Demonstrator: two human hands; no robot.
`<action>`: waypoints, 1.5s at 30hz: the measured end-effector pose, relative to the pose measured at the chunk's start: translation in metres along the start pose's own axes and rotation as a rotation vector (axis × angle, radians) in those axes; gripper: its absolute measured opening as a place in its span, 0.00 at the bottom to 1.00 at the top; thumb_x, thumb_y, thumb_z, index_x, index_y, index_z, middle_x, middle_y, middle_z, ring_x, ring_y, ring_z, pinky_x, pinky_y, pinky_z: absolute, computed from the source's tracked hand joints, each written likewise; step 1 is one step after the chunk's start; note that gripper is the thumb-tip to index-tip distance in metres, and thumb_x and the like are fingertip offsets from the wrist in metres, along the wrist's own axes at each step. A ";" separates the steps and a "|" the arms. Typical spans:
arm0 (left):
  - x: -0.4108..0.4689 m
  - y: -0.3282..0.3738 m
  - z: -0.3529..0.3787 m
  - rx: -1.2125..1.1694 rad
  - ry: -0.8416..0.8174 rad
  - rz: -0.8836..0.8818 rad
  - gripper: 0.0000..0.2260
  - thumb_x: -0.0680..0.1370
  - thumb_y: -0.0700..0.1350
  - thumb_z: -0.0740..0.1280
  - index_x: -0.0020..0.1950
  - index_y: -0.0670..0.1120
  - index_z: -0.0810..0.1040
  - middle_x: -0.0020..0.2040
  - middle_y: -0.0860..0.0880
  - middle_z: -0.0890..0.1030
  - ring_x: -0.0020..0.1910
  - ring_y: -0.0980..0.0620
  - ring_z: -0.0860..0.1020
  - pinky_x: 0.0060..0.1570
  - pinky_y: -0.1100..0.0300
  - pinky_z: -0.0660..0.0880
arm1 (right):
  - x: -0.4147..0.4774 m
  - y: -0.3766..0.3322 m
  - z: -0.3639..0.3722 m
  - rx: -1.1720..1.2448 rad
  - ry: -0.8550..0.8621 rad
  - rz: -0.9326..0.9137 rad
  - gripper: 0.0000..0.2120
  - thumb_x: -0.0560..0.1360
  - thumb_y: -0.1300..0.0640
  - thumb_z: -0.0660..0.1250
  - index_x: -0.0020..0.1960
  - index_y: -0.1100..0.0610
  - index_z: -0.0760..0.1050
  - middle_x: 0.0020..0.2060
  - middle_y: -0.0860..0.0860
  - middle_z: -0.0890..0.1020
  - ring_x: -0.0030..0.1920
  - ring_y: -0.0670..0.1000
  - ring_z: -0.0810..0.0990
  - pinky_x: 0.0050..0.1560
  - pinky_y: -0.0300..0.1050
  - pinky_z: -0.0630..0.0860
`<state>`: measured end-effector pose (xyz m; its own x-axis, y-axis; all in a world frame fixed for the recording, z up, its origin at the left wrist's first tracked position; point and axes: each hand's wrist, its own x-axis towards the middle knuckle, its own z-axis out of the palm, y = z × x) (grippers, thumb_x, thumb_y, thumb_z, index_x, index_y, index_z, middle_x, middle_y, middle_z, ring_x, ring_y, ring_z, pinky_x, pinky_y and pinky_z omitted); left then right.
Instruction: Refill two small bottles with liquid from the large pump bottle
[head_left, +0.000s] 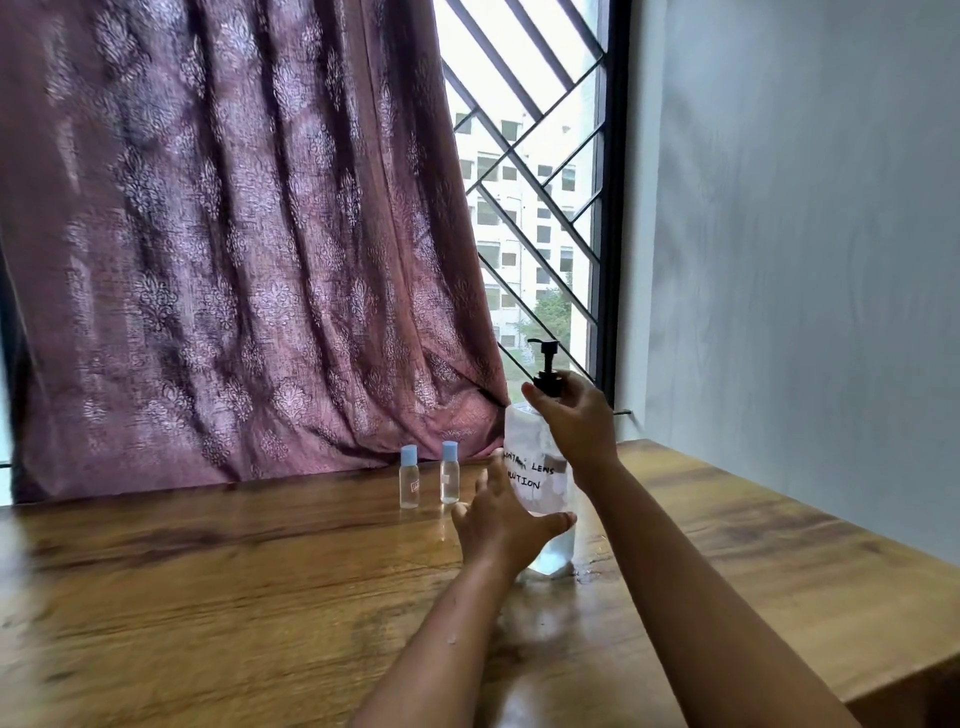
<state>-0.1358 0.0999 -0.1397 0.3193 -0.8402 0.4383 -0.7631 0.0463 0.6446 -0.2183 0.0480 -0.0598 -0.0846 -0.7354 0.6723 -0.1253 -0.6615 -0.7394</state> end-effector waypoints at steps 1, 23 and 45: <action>-0.001 0.001 0.000 0.011 0.012 -0.001 0.51 0.61 0.69 0.71 0.75 0.50 0.50 0.74 0.51 0.64 0.72 0.48 0.66 0.72 0.41 0.55 | -0.003 0.000 -0.001 -0.032 0.000 -0.009 0.16 0.68 0.47 0.74 0.49 0.56 0.79 0.44 0.51 0.84 0.47 0.51 0.82 0.54 0.56 0.77; 0.024 -0.036 0.000 0.003 0.139 -0.148 0.25 0.74 0.51 0.65 0.70 0.55 0.64 0.63 0.55 0.76 0.62 0.52 0.74 0.63 0.48 0.61 | 0.034 0.083 -0.022 -0.026 -0.370 0.386 0.29 0.66 0.56 0.77 0.62 0.53 0.68 0.57 0.51 0.76 0.53 0.53 0.78 0.41 0.44 0.74; 0.006 -0.022 -0.016 0.190 0.221 0.024 0.18 0.74 0.50 0.61 0.64 0.53 0.69 0.61 0.52 0.79 0.63 0.49 0.74 0.67 0.44 0.57 | 0.037 0.041 -0.001 -0.098 -0.235 0.179 0.51 0.71 0.59 0.71 0.75 0.45 0.35 0.77 0.54 0.46 0.76 0.58 0.53 0.69 0.63 0.64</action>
